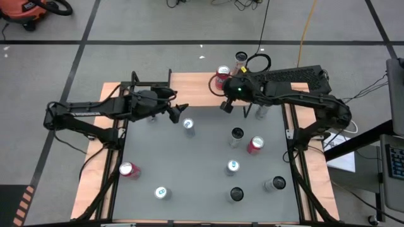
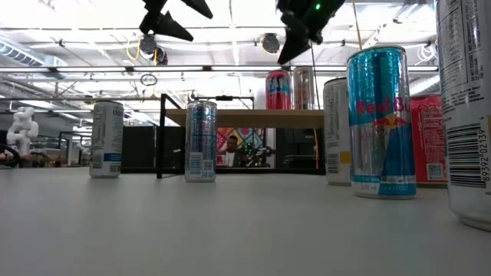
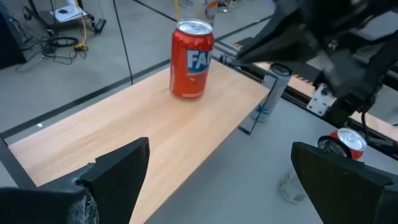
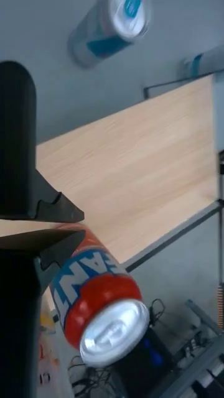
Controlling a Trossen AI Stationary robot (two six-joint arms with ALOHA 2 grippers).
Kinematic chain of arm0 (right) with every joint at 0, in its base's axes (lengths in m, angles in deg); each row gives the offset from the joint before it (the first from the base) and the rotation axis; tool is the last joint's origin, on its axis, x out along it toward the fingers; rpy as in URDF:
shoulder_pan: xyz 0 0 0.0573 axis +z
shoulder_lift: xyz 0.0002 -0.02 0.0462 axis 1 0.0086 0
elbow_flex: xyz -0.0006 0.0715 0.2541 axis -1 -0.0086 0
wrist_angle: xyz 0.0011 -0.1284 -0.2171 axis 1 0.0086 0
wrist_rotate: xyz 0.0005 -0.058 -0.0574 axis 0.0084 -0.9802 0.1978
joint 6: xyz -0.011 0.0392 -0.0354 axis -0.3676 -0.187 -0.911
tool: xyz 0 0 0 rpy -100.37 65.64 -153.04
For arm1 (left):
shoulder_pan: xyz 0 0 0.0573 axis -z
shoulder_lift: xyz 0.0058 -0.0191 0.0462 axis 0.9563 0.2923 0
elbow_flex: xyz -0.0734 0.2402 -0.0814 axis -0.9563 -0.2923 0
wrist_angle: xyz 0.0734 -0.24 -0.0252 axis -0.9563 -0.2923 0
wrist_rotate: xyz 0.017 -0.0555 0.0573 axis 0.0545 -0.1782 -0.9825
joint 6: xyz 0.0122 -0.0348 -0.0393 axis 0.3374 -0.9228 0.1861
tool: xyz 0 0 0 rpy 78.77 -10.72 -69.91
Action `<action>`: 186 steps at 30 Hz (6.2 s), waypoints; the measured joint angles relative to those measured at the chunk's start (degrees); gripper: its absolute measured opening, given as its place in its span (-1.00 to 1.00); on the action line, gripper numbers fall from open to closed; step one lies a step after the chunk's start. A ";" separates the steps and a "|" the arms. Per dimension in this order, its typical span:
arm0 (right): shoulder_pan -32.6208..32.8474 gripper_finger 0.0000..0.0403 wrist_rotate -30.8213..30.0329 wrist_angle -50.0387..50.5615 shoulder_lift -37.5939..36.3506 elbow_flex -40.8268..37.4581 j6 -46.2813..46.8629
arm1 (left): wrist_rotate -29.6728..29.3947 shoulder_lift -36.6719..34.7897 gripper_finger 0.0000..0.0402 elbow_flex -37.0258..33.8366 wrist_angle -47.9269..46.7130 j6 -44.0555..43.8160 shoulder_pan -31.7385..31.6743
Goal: Place canned beverage on shelf
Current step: Put the middle orange soda can on the shelf, then adjust the yellow soda can on the shelf
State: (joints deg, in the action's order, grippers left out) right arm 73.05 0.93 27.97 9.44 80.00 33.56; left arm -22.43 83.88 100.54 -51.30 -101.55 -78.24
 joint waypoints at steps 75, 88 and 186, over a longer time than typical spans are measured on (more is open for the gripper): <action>-12.49 -1.00 9.91 -9.22 9.79 -0.08 -4.03 | 5.79 -2.10 0.95 -0.01 -7.76 0.40 -9.86; -13.39 -1.00 8.73 -9.34 9.69 -0.08 -4.27 | 5.79 -2.08 0.95 -0.01 -7.99 0.40 -9.79; -39.15 -1.00 31.59 25.99 23.04 53.12 4.03 | 6.83 -2.06 0.96 -0.03 -8.49 0.03 -9.81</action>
State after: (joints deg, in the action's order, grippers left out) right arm 33.90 32.52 53.95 32.48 133.13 37.59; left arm -15.60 81.82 100.50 -59.79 -101.52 -88.05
